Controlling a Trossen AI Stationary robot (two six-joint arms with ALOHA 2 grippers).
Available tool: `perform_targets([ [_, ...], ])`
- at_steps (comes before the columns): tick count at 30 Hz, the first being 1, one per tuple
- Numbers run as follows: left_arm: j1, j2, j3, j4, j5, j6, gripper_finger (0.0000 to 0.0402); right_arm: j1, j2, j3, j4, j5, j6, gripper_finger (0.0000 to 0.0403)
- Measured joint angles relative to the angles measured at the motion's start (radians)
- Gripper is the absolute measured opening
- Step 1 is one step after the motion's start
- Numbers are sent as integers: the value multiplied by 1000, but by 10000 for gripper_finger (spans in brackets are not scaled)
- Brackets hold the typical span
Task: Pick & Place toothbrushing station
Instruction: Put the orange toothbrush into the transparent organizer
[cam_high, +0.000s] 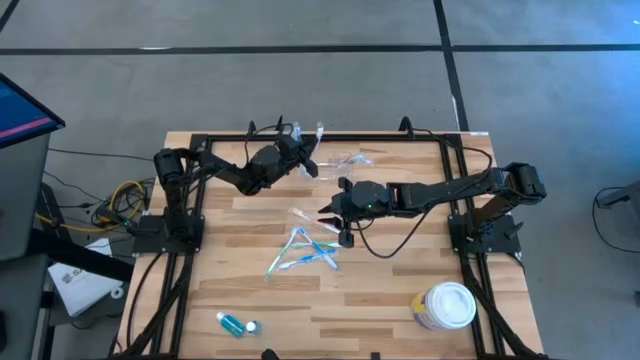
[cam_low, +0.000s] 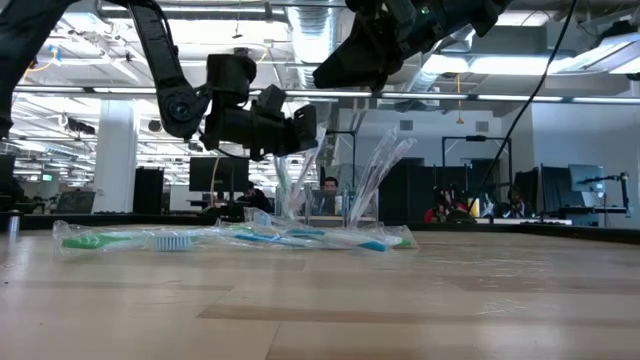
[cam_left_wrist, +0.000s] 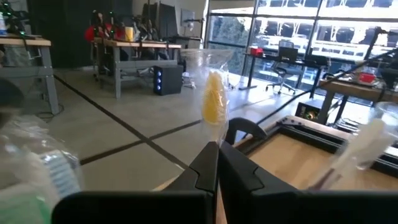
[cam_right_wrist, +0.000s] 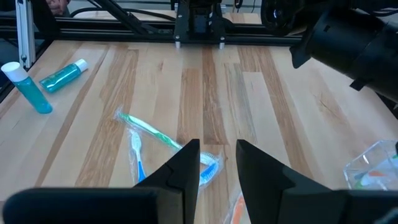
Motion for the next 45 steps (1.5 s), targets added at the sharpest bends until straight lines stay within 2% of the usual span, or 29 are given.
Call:
perform_targets([
  [6, -5, 0, -2, -23, -4, 1, 0, 0, 0, 0, -2, 0, 0, 95],
  [13, -7, 0, -59, -22, -48, -21, 0, 0, 0, 0, -5, 0, 0, 95],
  [31, -7, -1, -77, -23, -49, -26, 8, 0, 0, 0, -6, 0, 0, 95],
  [37, -7, -1, -78, -24, -61, -27, 33, 0, 0, 0, -8, 0, 1, 95],
  [45, -7, -1, -78, -23, -62, -53, 93, 0, 0, 0, -8, 0, 1, 95],
])
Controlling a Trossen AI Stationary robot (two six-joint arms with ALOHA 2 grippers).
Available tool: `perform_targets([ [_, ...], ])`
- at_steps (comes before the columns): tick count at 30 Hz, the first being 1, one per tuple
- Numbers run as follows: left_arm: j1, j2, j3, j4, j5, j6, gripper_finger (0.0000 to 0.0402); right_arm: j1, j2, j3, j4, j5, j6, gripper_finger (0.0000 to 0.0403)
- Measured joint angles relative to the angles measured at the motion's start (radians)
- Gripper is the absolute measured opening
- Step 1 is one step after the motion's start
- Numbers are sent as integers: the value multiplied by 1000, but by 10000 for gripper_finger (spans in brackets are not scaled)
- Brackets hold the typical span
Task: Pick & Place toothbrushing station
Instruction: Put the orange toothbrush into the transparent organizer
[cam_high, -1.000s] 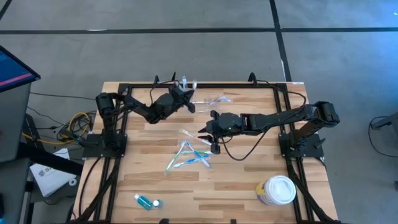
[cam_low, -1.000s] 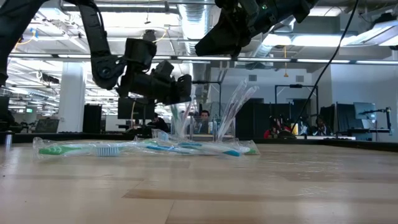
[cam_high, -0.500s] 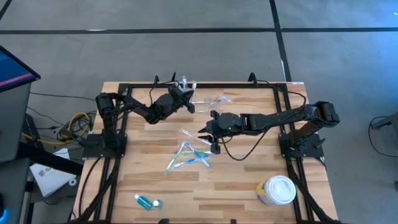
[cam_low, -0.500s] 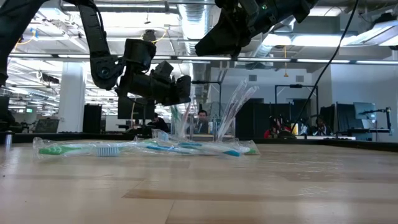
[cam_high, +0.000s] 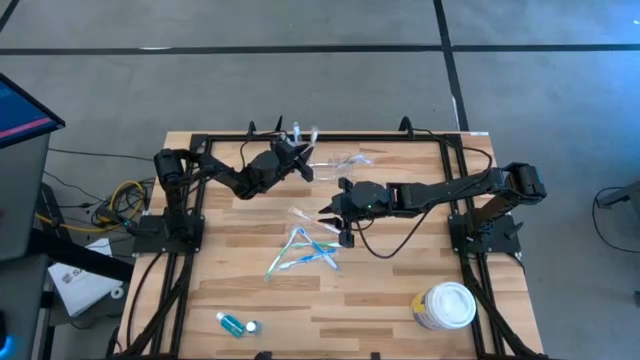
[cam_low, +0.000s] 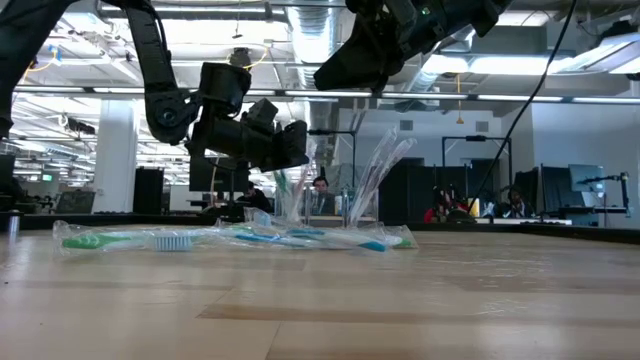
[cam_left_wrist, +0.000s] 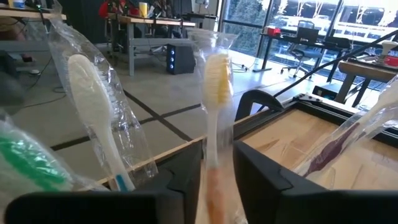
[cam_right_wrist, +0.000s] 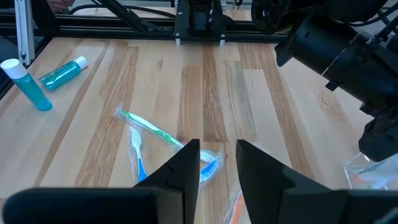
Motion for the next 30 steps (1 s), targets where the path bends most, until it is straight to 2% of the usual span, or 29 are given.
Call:
perform_targets([
  [8, -10, -12, 0, 4, 1, 0, 120, 0, 0, 0, 0, 0, 0, 95],
  [16, -34, -16, 0, 4, 7, 0, 120, 0, 0, 0, 0, 0, 0, 95],
  [22, -97, -87, -16, 3, 13, 37, 122, -1, 0, 0, -2, 0, 2, 95],
  [30, -179, -233, -135, -20, 15, 63, 113, -1, 0, 0, -1, 0, 2, 95],
])
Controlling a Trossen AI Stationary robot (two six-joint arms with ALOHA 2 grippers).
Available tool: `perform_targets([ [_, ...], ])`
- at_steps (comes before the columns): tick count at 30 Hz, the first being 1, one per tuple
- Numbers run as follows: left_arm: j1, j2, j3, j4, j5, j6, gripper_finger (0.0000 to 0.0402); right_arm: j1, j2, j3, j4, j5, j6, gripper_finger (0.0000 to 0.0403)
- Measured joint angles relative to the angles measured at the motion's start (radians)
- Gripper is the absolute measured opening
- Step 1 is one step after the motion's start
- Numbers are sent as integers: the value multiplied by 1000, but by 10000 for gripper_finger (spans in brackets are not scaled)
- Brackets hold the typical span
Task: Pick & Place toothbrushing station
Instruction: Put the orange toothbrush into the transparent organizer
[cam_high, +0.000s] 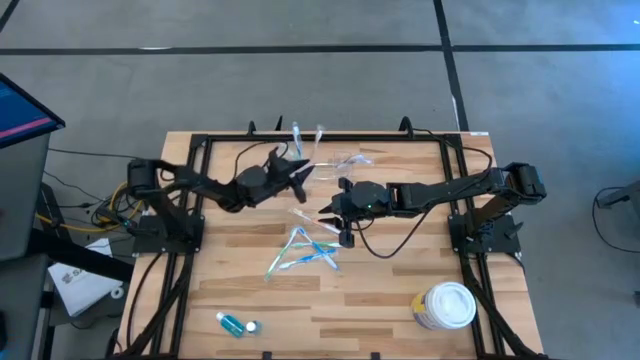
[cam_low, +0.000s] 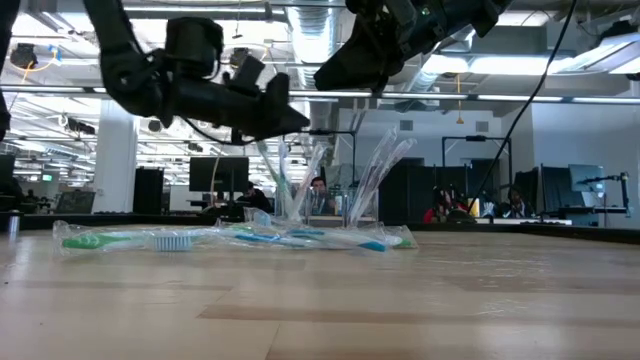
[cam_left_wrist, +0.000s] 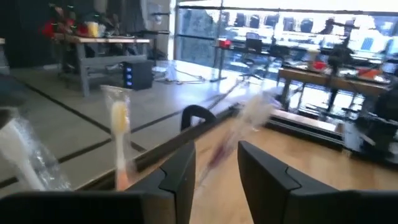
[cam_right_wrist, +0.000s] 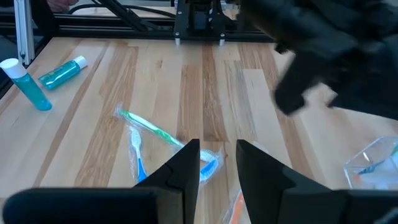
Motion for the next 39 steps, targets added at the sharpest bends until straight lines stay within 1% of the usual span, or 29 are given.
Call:
perform_targets([
  [3, -23, -40, -45, -5, 0, -6, 111, 0, 0, 0, 1, 0, 0, 95],
  [8, -67, -74, -88, -3, 4, -8, 111, 0, 0, 0, 1, 0, 0, 95],
  [14, -97, -74, -97, -3, 110, -9, 111, 1, 0, 0, -5, 0, 12, 95],
  [19, -138, -74, -97, -7, 200, -10, 111, 3, 33, 0, -8, 0, 67, 95],
  [25, -195, -74, -97, -58, 204, -10, 111, 2, 129, 0, -1, 0, 73, 95],
  [34, -238, -74, -97, -173, 203, -10, 111, 0, 235, 0, -2, 5, 115, 95],
  [39, -245, -74, -97, -225, 201, -39, 111, -5, 283, 0, -11, 77, 140, 95],
])
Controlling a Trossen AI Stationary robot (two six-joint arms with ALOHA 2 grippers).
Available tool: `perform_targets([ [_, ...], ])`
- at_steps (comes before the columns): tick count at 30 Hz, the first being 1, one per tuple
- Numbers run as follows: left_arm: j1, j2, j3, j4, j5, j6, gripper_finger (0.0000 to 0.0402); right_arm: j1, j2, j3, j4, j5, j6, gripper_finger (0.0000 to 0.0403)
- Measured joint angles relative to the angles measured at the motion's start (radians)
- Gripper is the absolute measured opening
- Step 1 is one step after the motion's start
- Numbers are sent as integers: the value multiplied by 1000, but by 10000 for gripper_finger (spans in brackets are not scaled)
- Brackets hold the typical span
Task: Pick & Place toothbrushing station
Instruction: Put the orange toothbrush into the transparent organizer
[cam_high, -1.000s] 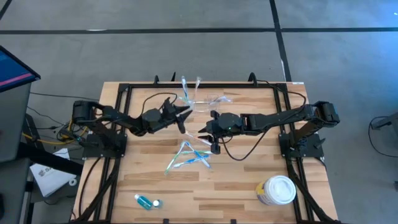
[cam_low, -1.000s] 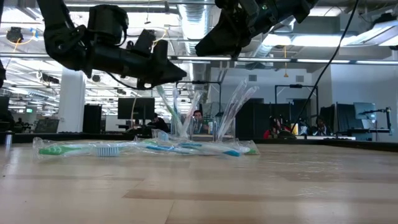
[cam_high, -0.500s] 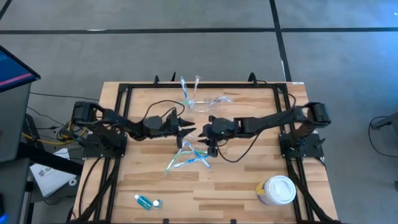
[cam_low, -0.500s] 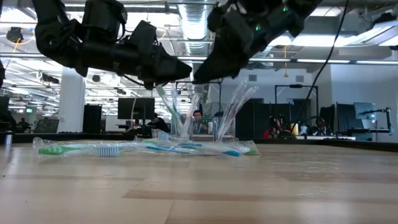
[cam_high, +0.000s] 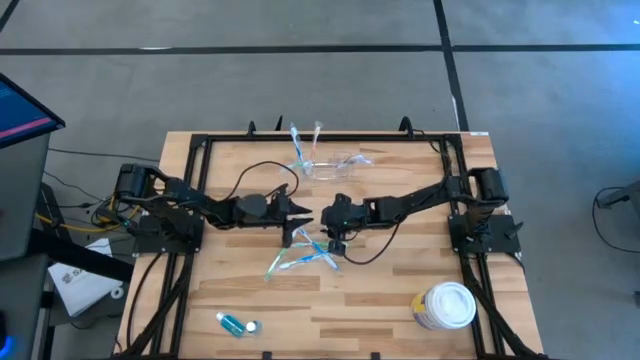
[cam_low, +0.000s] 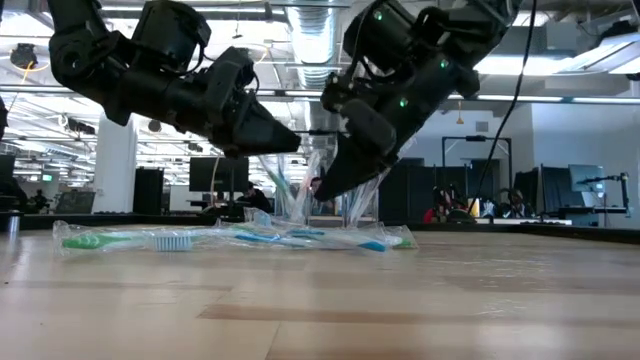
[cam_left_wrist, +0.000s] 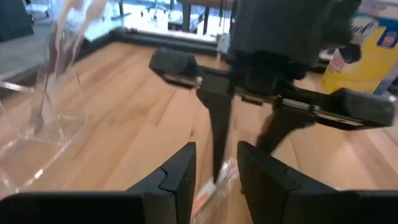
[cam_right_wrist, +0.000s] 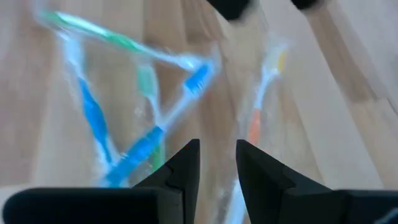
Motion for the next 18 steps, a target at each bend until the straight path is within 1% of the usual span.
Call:
perform_targets([
  [6, 0, 0, 0, -41, 0, -24, 111, -18, 5, 0, -7, 12, 42, 95],
  [11, 0, 0, 0, -43, 0, -24, 111, -21, 5, 0, -19, 12, 47, 95],
  [15, -3, 0, 0, -42, 6, -48, 111, -19, 36, 0, -21, 9, 64, 95],
  [18, -7, -15, -1, -51, 6, -27, 111, -19, 60, 1, -11, 8, 64, 95],
])
